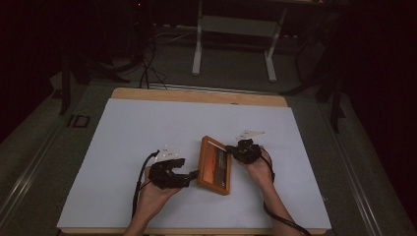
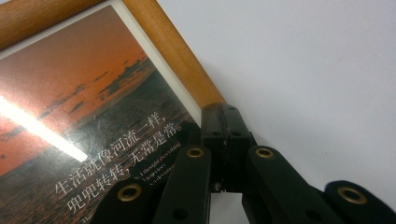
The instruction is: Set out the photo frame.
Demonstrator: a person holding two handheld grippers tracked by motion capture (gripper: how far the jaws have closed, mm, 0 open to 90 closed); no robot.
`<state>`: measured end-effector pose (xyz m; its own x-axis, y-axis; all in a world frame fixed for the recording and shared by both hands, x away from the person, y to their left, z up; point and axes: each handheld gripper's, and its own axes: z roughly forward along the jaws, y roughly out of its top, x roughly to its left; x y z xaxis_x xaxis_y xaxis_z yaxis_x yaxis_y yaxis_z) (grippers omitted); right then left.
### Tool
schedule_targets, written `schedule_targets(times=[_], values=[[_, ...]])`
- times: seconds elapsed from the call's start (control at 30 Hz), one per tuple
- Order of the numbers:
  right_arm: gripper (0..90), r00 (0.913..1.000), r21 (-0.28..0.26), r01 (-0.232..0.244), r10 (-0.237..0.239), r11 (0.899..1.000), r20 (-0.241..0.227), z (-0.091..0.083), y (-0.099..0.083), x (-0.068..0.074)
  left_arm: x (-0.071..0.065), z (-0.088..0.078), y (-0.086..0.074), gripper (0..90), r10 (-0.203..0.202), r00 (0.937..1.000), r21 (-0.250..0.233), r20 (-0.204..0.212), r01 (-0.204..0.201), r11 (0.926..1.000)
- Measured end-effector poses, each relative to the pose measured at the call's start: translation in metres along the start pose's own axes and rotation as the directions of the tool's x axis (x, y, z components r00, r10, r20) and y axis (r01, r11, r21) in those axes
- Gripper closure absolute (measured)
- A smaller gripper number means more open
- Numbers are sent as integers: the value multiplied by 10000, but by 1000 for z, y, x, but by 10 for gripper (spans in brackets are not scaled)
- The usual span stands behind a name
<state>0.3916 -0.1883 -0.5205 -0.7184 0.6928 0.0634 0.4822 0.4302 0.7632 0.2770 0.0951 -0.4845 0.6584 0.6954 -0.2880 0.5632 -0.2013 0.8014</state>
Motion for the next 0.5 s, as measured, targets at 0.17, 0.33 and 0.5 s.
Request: schedule_targets(times=[0.17,0.33,0.5], values=[[900,10000,-12,-10,10,10000,-3,0,0,0,-6,14,-2,250,-133,9994,476,313,118,9988],[900,10000,-13,-4,4,10000,-7,0,0,0,-6,26,-5,248,-454,9959,826,779,389,9958],[900,10000,7,25,-25,10000,-30,0,0,0,-7,34,-6,339,-614,9898,1031,1287,482,9935]])
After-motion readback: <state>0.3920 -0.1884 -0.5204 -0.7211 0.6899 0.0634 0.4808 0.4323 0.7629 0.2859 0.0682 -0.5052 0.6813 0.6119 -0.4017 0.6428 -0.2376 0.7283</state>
